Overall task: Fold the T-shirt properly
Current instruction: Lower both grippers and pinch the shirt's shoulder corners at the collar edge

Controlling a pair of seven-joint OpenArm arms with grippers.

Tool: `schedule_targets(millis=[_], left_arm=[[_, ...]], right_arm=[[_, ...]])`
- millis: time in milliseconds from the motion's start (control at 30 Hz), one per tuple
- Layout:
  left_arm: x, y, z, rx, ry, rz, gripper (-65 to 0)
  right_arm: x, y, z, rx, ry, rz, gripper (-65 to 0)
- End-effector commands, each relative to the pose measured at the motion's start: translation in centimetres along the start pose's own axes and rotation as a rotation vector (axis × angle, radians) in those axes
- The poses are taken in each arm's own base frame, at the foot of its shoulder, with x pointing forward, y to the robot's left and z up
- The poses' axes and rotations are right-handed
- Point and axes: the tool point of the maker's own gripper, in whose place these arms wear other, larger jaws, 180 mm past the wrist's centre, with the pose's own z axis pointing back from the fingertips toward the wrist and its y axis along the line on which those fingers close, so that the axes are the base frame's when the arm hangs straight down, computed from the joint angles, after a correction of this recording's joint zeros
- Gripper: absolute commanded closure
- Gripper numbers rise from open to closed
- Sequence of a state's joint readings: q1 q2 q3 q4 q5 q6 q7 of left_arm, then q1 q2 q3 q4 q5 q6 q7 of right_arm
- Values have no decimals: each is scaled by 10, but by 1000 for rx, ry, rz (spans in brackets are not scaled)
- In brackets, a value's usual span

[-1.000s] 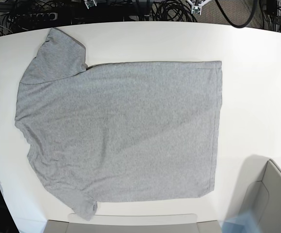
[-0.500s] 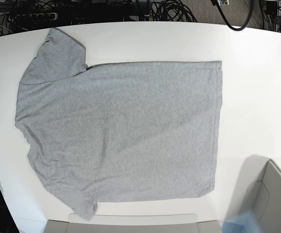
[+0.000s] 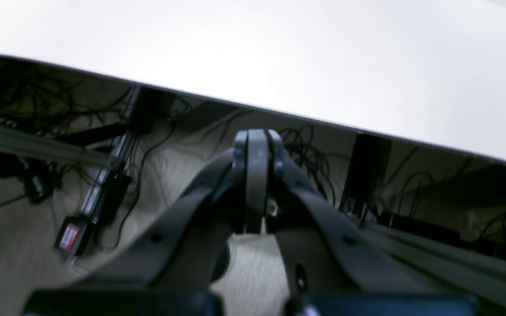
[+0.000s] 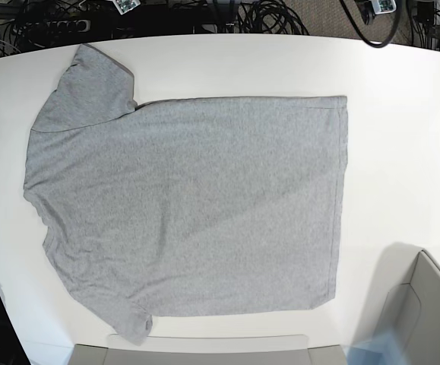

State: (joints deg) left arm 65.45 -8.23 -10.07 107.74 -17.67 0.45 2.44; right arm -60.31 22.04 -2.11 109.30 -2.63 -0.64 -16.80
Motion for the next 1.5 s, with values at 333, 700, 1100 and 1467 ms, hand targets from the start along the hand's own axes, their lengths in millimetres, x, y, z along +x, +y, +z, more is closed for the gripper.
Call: schedule_targets(millis=[333,700,1100,1467], left_arm=[[84,16,-1,51,-226,-18,0],[142,15,-26,67,-408,26,-1],[201,10,-40,15,-559,-53,0],[193,8,-52,25,-481,-8,-1]], right_arm=[[63,-28,14,-62,-147,40,-1],[109,-80,14,-135,-329,-306,-3],[106,-147,41,-194,-391,-676,-175],[88,-178,47,-166,-320,-666,-241]])
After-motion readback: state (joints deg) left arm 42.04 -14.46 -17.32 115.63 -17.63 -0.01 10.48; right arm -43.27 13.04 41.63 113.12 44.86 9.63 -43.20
